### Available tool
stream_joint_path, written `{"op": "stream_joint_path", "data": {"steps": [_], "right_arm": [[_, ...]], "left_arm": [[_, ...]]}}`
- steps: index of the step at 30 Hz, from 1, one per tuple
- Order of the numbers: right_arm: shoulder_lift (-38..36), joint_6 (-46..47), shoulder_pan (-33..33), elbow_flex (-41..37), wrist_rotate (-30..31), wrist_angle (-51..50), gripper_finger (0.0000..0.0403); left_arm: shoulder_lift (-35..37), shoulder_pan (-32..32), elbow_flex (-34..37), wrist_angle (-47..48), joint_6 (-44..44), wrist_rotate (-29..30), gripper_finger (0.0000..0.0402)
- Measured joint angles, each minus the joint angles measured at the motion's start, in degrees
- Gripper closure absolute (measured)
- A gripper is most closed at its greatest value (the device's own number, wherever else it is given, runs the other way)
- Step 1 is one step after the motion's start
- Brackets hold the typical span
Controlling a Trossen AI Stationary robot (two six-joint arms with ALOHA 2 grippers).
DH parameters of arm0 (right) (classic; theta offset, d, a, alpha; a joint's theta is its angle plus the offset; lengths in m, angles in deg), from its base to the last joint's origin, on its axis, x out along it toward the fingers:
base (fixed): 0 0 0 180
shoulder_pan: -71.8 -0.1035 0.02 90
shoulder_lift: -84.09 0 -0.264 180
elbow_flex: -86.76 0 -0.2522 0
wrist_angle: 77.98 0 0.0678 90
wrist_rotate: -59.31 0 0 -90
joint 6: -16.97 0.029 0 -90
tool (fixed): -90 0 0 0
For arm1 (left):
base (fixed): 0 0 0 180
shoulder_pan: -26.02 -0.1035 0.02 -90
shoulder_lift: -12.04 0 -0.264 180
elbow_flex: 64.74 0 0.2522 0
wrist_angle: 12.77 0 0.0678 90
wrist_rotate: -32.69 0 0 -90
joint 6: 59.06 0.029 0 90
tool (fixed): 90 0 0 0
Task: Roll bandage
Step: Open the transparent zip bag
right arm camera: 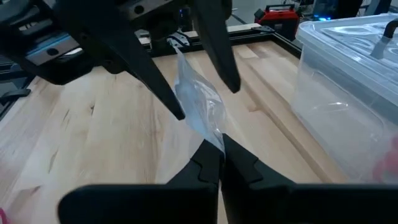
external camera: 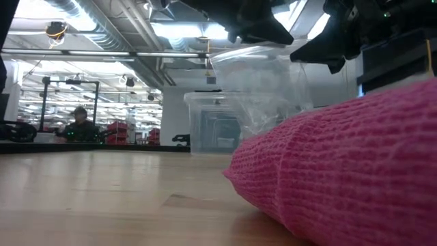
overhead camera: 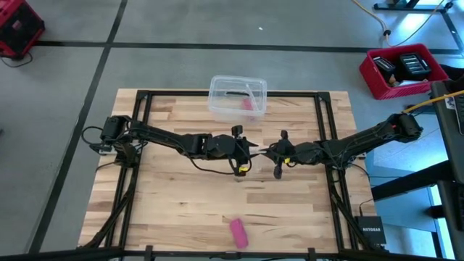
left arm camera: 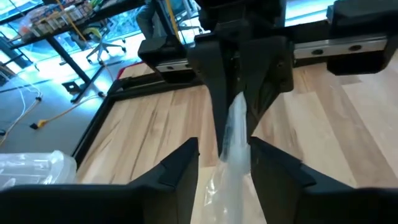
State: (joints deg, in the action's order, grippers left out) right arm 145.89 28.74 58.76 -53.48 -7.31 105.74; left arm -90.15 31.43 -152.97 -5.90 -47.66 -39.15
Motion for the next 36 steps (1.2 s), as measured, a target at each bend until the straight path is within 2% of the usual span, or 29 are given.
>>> {"op": "stream_joint_path", "data": {"steps": [19, 25, 36], "right_arm": [[0.0, -1.33, 0.0, 0.0, 0.04, -0.57, 0.0398], [0.0, -1.76, -0.02, 0.0, 0.12, -0.55, 0.0398], [-0.15, -3.24, -0.07, 0.0, 0.05, -0.6, 0.0398]], "left_arm": [[-0.81, 0.05, -0.02, 0.44, 0.59, 0.02, 0.038], [-0.81, 0.22, -0.02, 1.23, 0.56, 1.35, 0.0378], [-0.44, 0.65, -0.09, 8.52, -0.95, 3.13, 0.0371]]}}
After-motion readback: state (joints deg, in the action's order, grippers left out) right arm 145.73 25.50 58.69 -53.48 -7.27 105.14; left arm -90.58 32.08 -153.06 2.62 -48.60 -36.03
